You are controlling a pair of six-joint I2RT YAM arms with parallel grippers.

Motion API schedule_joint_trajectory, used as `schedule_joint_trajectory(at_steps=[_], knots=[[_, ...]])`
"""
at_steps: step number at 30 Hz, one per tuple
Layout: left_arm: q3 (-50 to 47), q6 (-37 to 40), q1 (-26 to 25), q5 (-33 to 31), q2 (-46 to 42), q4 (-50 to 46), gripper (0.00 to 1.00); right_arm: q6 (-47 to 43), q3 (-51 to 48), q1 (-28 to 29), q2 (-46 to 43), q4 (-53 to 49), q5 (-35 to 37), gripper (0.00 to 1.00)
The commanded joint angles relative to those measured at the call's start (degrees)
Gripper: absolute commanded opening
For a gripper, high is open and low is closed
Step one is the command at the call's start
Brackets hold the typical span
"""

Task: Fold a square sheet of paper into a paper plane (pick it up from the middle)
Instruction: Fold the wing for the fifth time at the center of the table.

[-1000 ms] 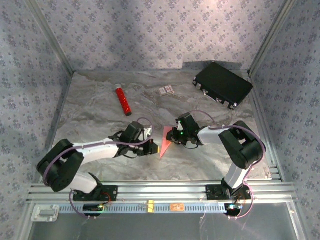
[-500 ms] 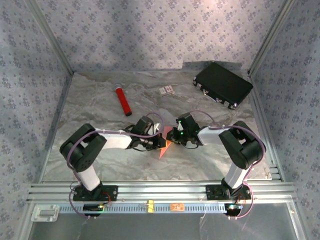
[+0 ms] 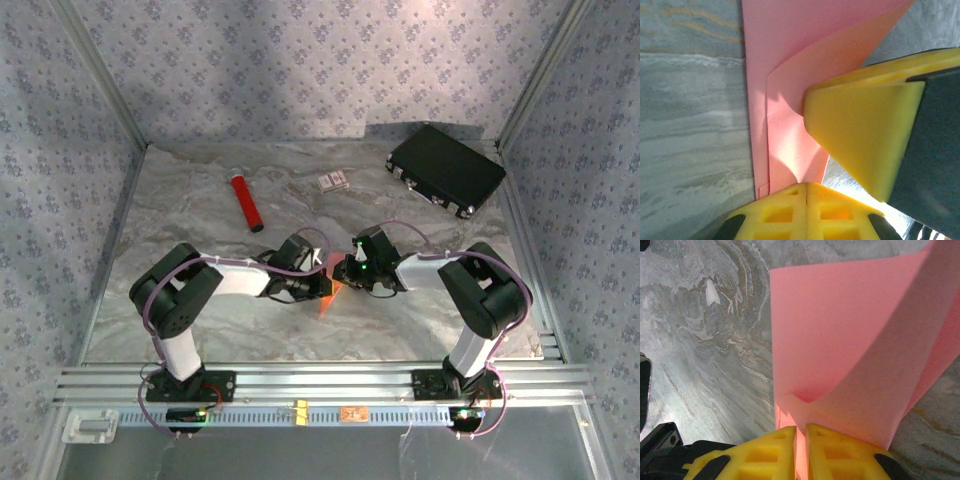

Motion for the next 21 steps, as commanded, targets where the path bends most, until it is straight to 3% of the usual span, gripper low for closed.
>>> schedule_joint_trajectory(at_steps=[1, 13, 21], knots=[[-1.41, 2.57, -1.02, -2.28, 1.97, -6.87, 0.00, 0.18, -2.02, -0.23, -0.31, -6.38, 2.54, 0.16], [-9.09, 10.07, -0.68, 4.18, -0.79, -7.32, 0.00, -6.47, -3.17, -2.82, -16.19, -12.69, 3.27, 0.17], [-8.70, 10.47, -0.01, 4.67, -0.35, -7.45, 0.00, -6.49, -3.53, 2.14, -14.27, -9.17, 2.67, 0.13]])
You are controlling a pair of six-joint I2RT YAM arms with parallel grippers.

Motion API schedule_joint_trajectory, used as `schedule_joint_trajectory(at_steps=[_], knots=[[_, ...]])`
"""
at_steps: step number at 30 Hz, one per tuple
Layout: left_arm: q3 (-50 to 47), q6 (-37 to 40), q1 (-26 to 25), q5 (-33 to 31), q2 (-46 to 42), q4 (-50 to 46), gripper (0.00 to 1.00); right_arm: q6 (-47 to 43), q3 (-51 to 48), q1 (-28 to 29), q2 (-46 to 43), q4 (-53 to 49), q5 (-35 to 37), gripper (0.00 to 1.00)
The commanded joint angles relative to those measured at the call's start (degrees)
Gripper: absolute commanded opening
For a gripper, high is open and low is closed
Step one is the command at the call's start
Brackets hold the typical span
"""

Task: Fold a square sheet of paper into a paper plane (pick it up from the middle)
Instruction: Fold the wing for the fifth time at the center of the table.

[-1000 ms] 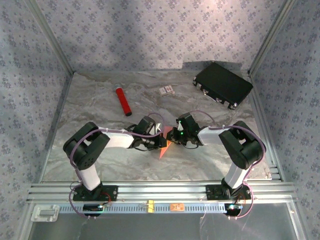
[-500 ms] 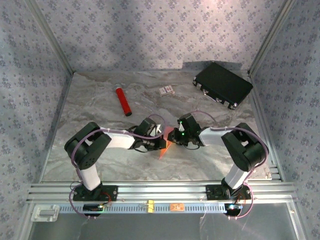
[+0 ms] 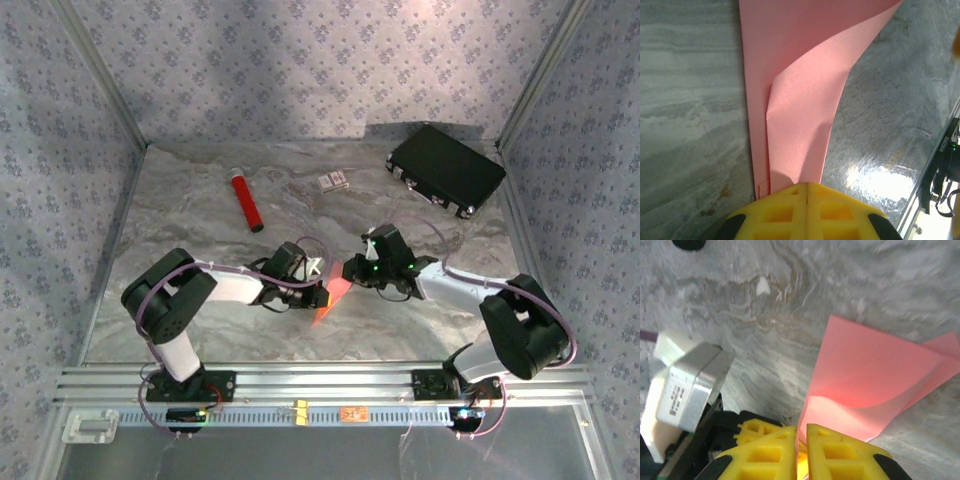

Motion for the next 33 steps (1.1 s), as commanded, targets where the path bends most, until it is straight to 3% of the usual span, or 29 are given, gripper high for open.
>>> schedule_joint_trajectory(at_steps=[1, 15, 33], knots=[[-2.85, 1.60, 0.00, -0.91, 2.50, -9.73, 0.00, -0.93, -0.74, 1.83, 2.11, 1.15, -0.03, 0.13], [-3.83, 0.94, 0.32, -1.19, 3.02, -9.24, 0.00, -0.70, -0.05, 1.97, 12.00, 4.03, 1.34, 0.12], [-6.44, 0.27, 0.60, -1.40, 3.68, -7.71, 0.00, -1.50, 0.51, -9.51, 13.93, 2.63, 1.44, 0.13]])
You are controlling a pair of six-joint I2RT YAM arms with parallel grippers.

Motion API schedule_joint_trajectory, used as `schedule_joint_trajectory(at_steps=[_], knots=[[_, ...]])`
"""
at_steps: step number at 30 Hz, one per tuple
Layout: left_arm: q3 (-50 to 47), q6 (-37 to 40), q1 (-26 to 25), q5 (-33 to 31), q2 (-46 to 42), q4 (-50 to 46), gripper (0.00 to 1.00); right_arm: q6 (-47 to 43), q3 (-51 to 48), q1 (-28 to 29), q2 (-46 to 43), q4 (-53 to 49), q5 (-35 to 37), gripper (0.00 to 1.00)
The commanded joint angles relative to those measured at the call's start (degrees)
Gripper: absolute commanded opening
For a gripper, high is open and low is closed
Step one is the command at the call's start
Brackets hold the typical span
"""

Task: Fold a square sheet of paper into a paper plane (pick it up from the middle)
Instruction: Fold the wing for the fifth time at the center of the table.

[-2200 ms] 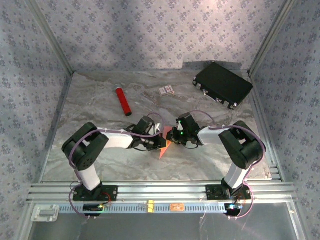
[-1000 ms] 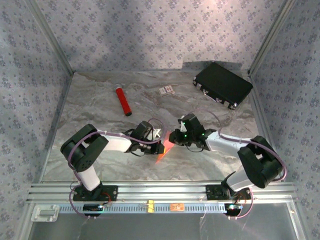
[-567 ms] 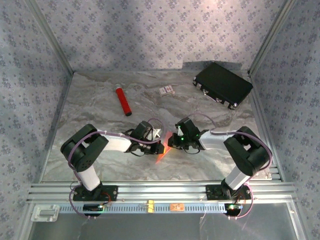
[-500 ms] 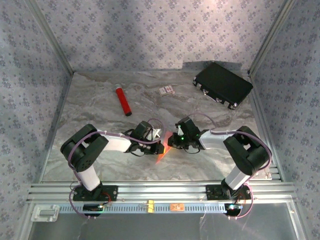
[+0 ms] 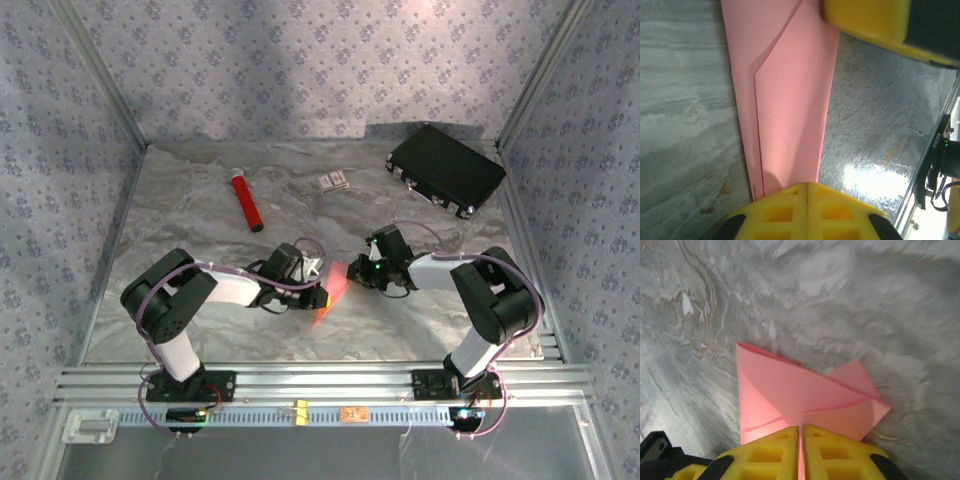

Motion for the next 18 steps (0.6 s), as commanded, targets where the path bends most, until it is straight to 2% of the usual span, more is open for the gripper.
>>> schedule_joint_trajectory(at_steps=[1, 9, 18], knots=[[-4.10, 0.14, 0.03, -2.88, 3.63, -11.97, 0.00, -1.57, 0.44, -3.20, 1.79, -3.18, 5.19, 0.13], [-4.19, 0.22, 0.13, -2.71, 3.74, -11.95, 0.00, -2.55, 3.35, -6.38, 0.20, -7.45, 6.88, 0.13], [-3.93, 0.09, 0.24, -2.78, 3.37, -11.79, 0.00, -2.56, 2.90, -3.73, -7.72, -8.93, 6.77, 0.14]])
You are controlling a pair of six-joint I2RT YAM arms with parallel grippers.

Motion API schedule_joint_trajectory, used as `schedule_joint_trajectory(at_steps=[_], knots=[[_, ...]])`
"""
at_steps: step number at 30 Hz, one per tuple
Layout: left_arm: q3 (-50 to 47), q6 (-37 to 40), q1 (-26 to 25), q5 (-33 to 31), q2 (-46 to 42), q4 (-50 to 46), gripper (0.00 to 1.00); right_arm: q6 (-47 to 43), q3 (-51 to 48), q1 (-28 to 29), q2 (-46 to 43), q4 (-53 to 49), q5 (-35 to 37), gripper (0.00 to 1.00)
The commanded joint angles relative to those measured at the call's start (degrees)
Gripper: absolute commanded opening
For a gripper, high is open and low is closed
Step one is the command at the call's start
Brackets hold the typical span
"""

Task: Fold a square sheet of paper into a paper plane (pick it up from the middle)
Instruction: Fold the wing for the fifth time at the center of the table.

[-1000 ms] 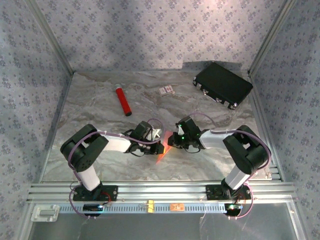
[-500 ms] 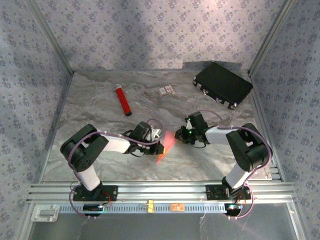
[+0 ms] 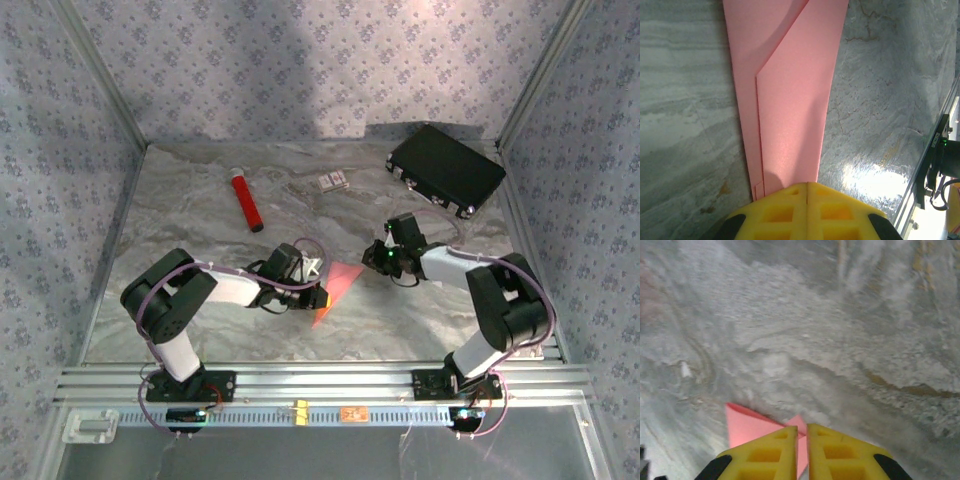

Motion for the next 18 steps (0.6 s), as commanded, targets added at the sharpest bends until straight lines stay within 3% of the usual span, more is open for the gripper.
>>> schedule_joint_trajectory(at_steps=[1, 7, 18], knots=[[-3.68, -0.03, 0.11, -2.93, 3.37, -12.16, 0.00, -0.57, -0.88, 2.05, -3.38, -1.11, 0.82, 0.14], [-3.49, -0.65, 0.13, -3.02, 2.76, -11.74, 0.00, 2.70, -3.29, 6.93, -1.42, 5.82, -4.80, 0.13], [-3.84, -0.93, 0.08, -3.11, 2.23, -11.21, 0.00, 6.65, -5.90, 16.27, -0.20, 7.28, -3.15, 0.06]])
